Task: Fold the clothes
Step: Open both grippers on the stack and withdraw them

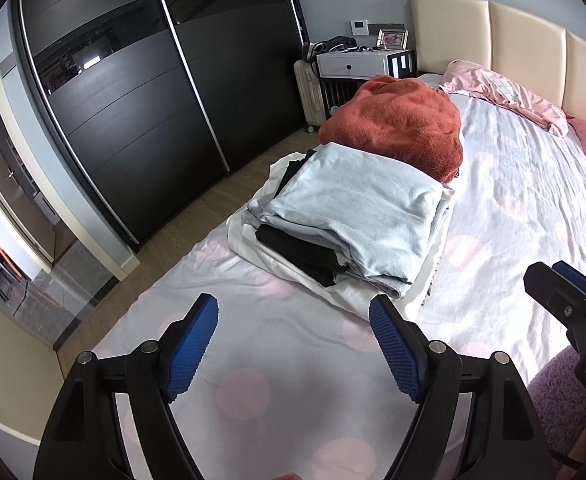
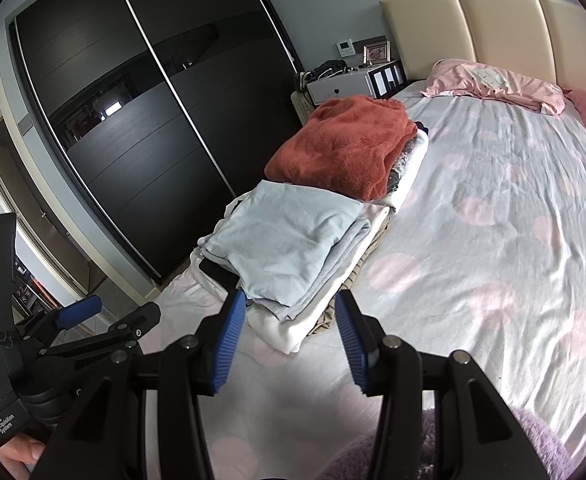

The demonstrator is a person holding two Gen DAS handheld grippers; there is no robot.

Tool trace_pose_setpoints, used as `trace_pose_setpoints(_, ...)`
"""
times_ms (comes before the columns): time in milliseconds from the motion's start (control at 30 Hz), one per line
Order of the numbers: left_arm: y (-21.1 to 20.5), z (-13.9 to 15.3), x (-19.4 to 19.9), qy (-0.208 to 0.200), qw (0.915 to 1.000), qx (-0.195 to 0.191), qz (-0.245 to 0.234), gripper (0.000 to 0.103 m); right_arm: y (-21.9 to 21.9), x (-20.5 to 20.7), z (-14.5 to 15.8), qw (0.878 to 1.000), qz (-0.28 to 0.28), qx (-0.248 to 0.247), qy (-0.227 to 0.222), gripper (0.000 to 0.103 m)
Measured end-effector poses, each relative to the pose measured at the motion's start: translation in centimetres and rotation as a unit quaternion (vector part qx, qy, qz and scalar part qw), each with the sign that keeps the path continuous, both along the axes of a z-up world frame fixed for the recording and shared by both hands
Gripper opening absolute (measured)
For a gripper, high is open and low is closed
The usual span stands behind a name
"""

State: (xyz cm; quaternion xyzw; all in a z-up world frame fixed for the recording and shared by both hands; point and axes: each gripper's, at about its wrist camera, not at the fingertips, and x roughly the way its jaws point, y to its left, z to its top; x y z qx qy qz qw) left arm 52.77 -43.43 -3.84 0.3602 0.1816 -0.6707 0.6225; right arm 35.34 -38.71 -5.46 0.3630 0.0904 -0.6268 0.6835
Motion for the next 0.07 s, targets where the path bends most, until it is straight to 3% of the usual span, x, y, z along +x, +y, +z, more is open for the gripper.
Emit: trace_pose_setpoints(67,-0.06,-0.03,-0.17,-0.002,1.0,0.001,-0.001,0.079,-0.03,0.01,0.0,1.0,0.0,0.0,0.0,0.045)
